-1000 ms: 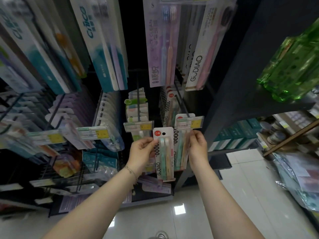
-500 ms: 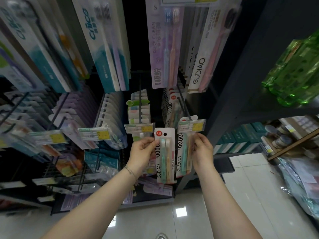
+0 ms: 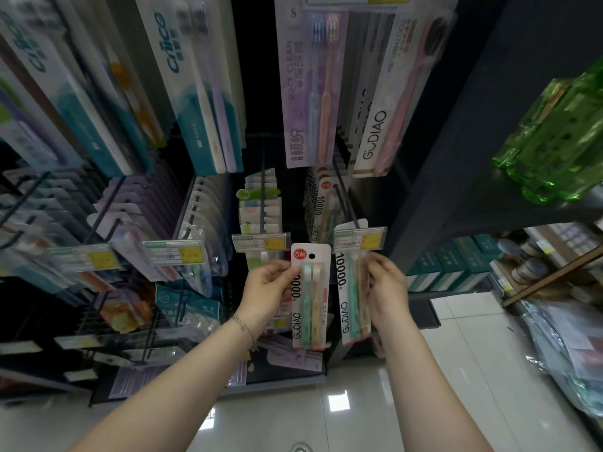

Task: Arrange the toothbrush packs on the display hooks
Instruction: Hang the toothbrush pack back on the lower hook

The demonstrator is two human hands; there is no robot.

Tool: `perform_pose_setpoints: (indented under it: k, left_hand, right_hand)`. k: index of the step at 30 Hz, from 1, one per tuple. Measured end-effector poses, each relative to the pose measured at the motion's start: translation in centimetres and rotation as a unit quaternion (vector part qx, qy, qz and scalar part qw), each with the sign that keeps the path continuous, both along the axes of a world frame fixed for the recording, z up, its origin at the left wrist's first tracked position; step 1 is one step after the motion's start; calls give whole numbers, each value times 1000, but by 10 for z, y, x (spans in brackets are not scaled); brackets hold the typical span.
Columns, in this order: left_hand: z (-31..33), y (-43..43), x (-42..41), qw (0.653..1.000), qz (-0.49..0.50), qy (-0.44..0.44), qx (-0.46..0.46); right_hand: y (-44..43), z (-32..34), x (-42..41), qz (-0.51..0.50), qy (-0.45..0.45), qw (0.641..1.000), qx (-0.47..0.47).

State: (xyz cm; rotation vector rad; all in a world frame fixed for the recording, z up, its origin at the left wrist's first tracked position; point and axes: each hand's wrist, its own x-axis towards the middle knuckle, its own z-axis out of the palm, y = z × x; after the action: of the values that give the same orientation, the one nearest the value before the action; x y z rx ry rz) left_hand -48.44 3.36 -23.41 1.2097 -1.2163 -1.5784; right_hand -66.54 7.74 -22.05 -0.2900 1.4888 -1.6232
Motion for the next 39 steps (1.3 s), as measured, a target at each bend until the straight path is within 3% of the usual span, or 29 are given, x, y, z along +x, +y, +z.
perform_pose_setpoints:
  k: [19, 32, 39]
  left_hand:
    - [-6, -3, 3, 1000, 6, -9, -4]
    - [-5, 0, -5, 1000, -8, 0, -2]
    - [-5, 2, -4, 1000, -11, 5, -8]
  right_hand:
    - [3, 24, -1, -6, 93, 995, 33]
    - [6, -2, 2, -38, -21, 999, 30]
    - [2, 9, 5, -45, 74, 996, 23]
